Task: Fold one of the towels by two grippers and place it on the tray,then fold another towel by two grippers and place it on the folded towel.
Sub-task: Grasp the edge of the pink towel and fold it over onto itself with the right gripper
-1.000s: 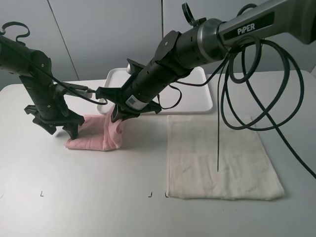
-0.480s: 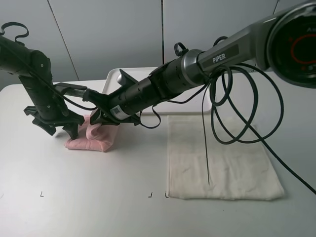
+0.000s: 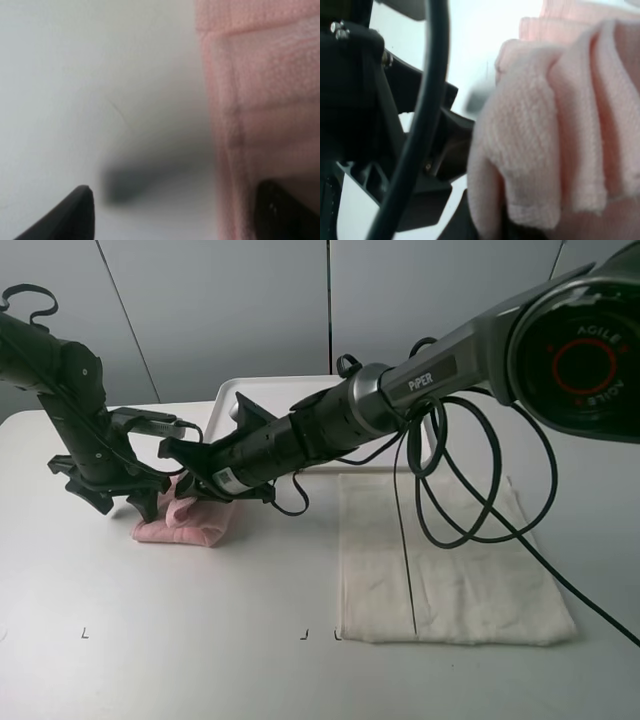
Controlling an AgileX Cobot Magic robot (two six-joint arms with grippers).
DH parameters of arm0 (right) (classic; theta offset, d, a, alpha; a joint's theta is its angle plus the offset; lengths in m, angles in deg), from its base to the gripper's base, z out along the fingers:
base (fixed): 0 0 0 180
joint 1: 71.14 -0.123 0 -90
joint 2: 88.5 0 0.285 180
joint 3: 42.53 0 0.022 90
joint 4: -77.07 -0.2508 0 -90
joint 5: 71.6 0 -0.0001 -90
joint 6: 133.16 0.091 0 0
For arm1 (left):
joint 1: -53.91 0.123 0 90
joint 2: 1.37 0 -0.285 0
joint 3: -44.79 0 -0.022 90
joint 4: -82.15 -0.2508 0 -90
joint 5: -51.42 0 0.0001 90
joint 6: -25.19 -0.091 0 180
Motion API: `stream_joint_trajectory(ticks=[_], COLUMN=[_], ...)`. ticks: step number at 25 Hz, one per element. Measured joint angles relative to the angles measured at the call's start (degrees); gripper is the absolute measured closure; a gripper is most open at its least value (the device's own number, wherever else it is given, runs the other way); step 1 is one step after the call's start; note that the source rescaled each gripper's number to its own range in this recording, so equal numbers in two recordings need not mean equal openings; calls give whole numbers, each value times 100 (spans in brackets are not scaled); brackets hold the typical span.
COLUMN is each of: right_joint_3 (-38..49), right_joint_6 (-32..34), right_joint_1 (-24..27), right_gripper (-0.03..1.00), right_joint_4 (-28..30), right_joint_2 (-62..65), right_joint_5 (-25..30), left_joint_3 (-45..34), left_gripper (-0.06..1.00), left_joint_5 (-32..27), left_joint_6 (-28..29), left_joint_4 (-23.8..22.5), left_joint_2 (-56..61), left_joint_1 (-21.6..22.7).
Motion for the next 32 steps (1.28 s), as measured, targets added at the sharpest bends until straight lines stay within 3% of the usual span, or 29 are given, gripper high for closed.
stream_joint_trajectory(ticks=[10, 24, 26, 29, 32], right_joint_3=[-27, -52, -52, -63, -164], right_joint_6=[-127, -96, -75, -60, 60], right_joint_1=[-34, -34, -34, -40, -99], right_gripper=[95, 94, 82, 55, 45], right_joint_4=[-52, -158, -158, -158, -158], right_joint_2=[-167, -179, -179, -179, -179], right_joint_5=[-109, -244, -81, 103, 93], left_joint_3=[171, 1584, 1768, 2009, 2171], left_gripper=[10, 10, 10, 10, 10], left_joint_5=[-255, -1332, -1451, -1587, -1696], left_joint_6=[0, -278, -303, -323, -411], left_joint_4=[34, 47, 47, 47, 47], left_joint_2=[25, 215, 215, 215, 215], left_joint_1=[0, 0, 0, 0, 0])
